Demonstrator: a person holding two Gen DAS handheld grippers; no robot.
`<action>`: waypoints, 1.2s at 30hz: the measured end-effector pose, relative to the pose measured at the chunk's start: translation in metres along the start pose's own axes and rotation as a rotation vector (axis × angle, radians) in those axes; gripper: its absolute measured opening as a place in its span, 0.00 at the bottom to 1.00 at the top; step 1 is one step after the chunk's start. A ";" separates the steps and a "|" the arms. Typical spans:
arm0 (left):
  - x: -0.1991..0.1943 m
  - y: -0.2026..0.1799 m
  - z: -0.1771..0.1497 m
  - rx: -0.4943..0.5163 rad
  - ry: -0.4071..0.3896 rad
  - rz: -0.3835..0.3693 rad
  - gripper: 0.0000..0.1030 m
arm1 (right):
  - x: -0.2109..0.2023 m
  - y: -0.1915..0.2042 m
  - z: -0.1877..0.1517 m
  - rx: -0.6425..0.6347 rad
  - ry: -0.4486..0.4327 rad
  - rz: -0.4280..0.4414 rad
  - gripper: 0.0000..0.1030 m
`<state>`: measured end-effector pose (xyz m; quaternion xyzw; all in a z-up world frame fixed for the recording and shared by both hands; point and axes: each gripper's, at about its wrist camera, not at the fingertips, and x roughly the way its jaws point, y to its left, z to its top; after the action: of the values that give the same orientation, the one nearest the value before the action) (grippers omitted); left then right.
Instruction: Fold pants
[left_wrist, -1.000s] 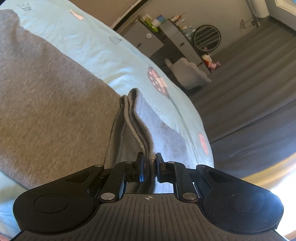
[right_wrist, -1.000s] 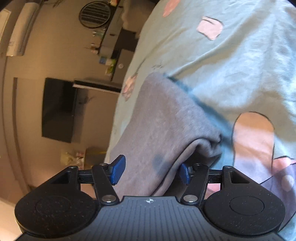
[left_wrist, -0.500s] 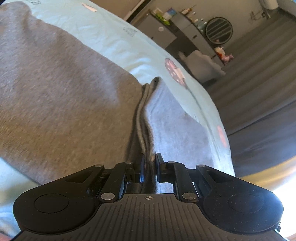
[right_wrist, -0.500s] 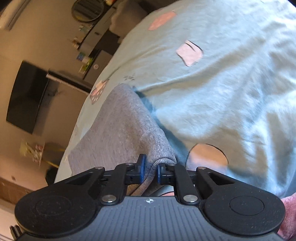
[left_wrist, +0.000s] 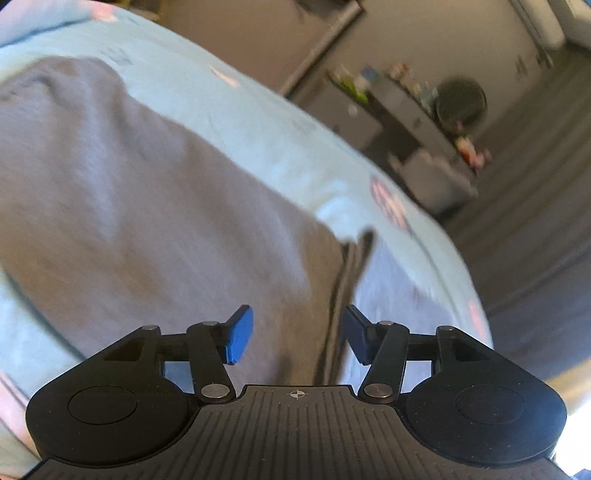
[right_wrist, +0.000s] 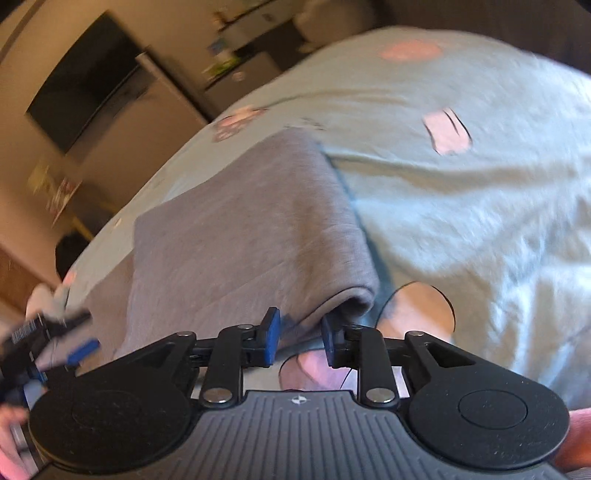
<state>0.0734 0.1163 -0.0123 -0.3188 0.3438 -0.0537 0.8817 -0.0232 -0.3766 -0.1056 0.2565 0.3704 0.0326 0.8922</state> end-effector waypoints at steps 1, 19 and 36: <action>-0.008 0.007 0.006 -0.027 -0.014 0.005 0.63 | -0.005 0.003 -0.001 -0.023 -0.005 0.011 0.24; -0.035 0.226 0.063 -0.637 -0.204 0.000 0.63 | -0.002 0.048 -0.013 -0.165 -0.010 0.111 0.44; -0.044 0.193 0.113 -0.331 -0.282 -0.005 0.18 | -0.003 0.063 0.004 -0.101 -0.064 0.133 0.45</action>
<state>0.0878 0.3419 -0.0393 -0.4643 0.2205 0.0465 0.8566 -0.0144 -0.3247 -0.0714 0.2362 0.3216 0.1021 0.9113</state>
